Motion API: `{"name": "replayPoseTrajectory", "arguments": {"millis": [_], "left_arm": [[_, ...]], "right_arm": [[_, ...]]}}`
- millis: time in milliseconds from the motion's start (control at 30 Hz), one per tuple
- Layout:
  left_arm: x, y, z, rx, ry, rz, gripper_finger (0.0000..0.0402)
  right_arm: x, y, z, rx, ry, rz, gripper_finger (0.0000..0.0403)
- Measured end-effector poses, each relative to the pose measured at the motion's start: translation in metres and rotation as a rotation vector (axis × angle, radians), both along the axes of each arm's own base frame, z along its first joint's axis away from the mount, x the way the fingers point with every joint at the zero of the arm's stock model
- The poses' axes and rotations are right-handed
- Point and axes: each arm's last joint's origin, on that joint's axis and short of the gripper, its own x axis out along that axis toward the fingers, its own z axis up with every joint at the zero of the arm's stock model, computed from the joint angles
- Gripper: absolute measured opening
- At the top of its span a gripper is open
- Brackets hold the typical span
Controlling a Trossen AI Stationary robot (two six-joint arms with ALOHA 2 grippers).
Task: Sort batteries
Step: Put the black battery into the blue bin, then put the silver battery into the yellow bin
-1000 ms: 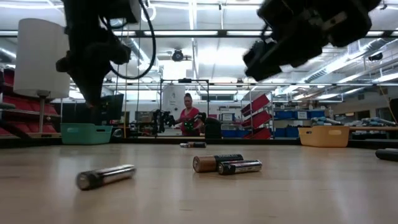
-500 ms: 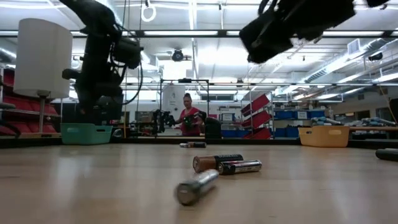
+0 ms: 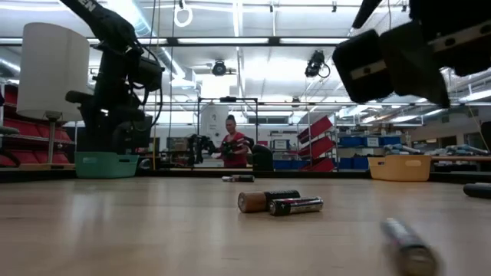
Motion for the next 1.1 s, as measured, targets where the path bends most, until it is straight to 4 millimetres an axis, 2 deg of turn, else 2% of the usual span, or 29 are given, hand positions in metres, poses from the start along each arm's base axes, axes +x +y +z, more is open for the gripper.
{"name": "replayPoseTrajectory", "arguments": {"millis": [200, 300, 400, 467, 567, 733, 900, 1100], "left_arm": [[0.011, -0.028, 0.017, -0.008, -0.037, -0.067, 0.0176], [0.017, -0.048, 0.036, 0.078, -0.076, -0.11, 0.0176], [0.023, -0.064, 0.051, 0.163, -0.147, -0.128, 0.0176], [0.025, -0.076, 0.06, 0.205, -0.201, -0.121, 0.0176], [0.029, -0.093, 0.07, 0.26, -0.31, -0.132, 0.0176], [0.04, -0.121, 0.077, 0.289, -0.446, -0.176, 0.0176], [0.045, -0.139, 0.077, 0.294, -0.478, -0.207, 0.0176], [0.047, -0.146, 0.085, 0.31, -0.518, -0.212, 0.0177]], "right_arm": [[-0.009, 0.008, 0.005, 0.022, 0.028, 0.02, 0.0184], [-0.022, 0.029, 0.006, 0.018, 0.024, 0.109, 0.0182], [-0.032, 0.056, 0.002, -0.058, -0.088, 0.137, 0.0182], [-0.031, 0.07, -0.004, -0.077, -0.164, 0.109, 0.018], [-0.022, 0.08, -0.015, -0.012, -0.202, 0.043, 0.0175], [-0.015, 0.084, -0.053, -0.044, -0.116, -0.016, 0.0163], [-0.014, 0.084, -0.071, -0.092, -0.09, -0.038, 0.0156], [-0.013, 0.084, -0.08, -0.108, -0.064, -0.019, 0.0147]]}}
